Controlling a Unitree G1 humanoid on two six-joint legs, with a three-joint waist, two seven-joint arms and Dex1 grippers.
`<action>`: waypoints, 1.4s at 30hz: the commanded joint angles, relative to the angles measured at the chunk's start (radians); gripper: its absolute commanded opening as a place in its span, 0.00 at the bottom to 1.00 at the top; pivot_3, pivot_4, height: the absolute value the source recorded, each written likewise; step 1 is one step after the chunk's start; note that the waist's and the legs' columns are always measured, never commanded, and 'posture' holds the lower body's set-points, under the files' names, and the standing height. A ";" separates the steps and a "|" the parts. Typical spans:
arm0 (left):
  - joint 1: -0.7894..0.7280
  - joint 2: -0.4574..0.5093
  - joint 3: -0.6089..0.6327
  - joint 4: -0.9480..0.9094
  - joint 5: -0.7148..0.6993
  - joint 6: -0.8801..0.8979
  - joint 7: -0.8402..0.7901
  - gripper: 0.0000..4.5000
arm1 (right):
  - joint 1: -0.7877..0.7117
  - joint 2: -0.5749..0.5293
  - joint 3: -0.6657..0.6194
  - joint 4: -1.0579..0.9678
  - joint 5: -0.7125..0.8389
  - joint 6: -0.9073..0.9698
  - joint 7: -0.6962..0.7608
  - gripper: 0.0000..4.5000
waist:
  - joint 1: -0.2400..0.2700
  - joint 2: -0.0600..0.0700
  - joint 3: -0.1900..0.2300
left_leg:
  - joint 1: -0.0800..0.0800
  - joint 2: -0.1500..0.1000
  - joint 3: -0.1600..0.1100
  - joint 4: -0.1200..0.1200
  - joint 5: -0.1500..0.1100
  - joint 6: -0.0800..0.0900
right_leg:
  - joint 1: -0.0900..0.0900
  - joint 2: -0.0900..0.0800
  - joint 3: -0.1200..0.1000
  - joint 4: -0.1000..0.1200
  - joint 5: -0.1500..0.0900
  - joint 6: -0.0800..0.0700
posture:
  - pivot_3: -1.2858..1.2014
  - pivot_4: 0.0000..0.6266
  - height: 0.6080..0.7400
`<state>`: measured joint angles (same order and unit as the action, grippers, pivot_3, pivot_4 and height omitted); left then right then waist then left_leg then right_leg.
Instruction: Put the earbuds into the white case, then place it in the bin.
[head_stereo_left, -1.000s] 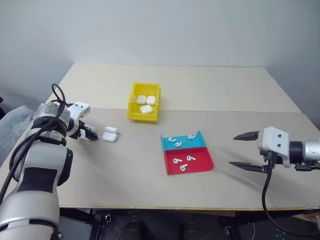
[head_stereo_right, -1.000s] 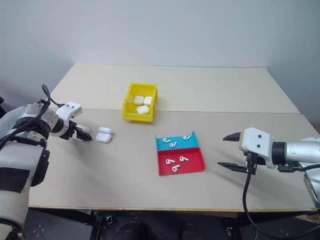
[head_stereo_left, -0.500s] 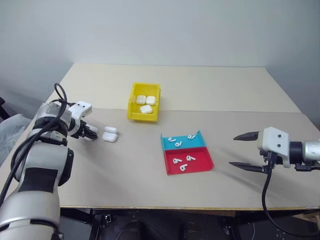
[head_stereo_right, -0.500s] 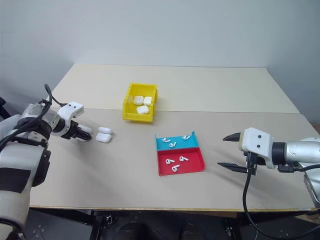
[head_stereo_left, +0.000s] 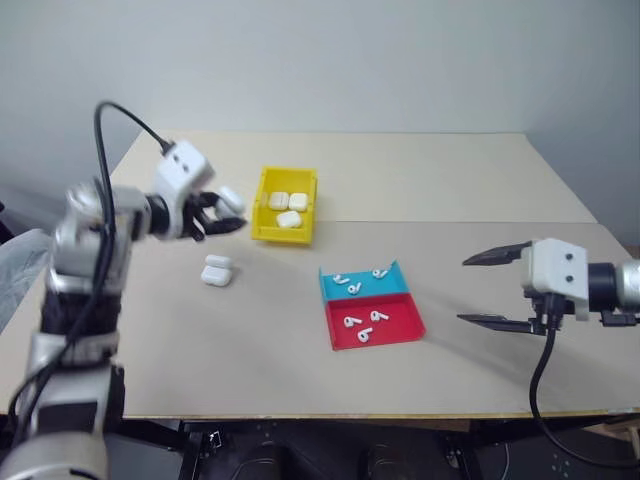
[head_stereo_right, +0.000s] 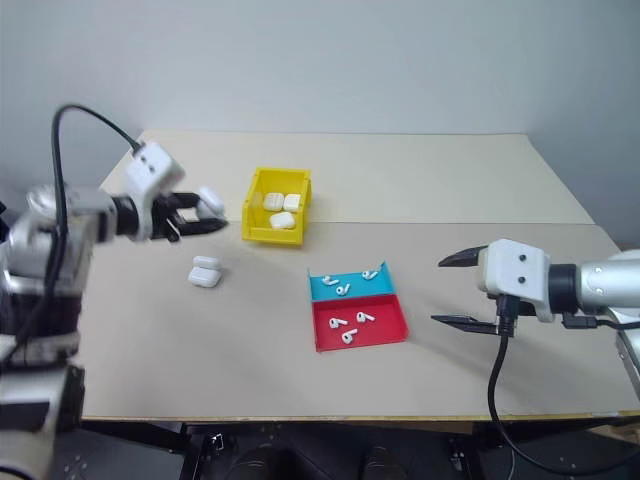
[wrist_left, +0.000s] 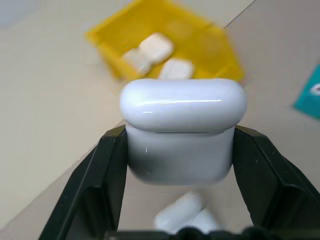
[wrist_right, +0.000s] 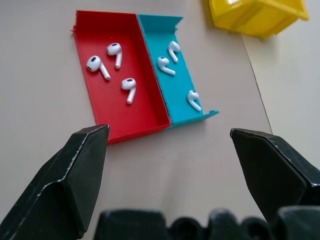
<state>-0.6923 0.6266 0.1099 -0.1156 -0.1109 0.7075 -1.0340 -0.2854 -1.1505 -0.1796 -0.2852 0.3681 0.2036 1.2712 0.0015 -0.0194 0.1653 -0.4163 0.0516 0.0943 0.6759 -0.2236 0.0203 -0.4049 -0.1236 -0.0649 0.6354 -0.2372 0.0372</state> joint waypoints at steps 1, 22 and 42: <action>0.143 -0.106 0.066 -0.171 -0.133 -0.298 0.002 0.62 | -0.123 -0.043 0.081 -0.038 -0.001 0.018 0.070 1.00 | 0.000 0.000 0.000 | 0.001 0.000 0.000 0.000 0.000 0.000 | 0.000 0.000 0.000 0.000 0.000 0.000 | 0.52 0.24 1.00; 0.551 -0.175 -0.045 -0.068 -0.230 -0.905 -0.099 0.62 | -0.593 0.232 0.643 0.059 -0.350 0.104 0.253 0.92 | 0.000 0.002 -0.001 | 0.000 0.000 0.003 0.000 -0.003 0.005 | 0.000 0.000 -0.001 -0.002 0.000 -0.001 | 0.52 0.24 1.00; 0.546 -0.166 -0.123 -0.129 -0.219 -0.880 0.039 0.62 | -0.537 0.345 0.719 0.068 -0.565 0.300 0.117 0.61 | 0.006 0.002 -0.001 | 0.000 0.000 0.004 -0.001 -0.003 0.006 | 0.000 0.000 -0.002 -0.002 0.000 -0.001 | 0.52 0.24 1.00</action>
<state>-0.1285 0.4467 -0.0105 -0.2052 -0.3250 -0.1728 -1.0072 -0.8156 -0.8085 0.5436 -0.1944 -0.1766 0.4924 1.4059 0.0074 -0.0173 0.1641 -0.4164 0.0520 0.0978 0.6752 -0.2269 0.0258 -0.4051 -0.1235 -0.0674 0.6338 -0.2370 0.0358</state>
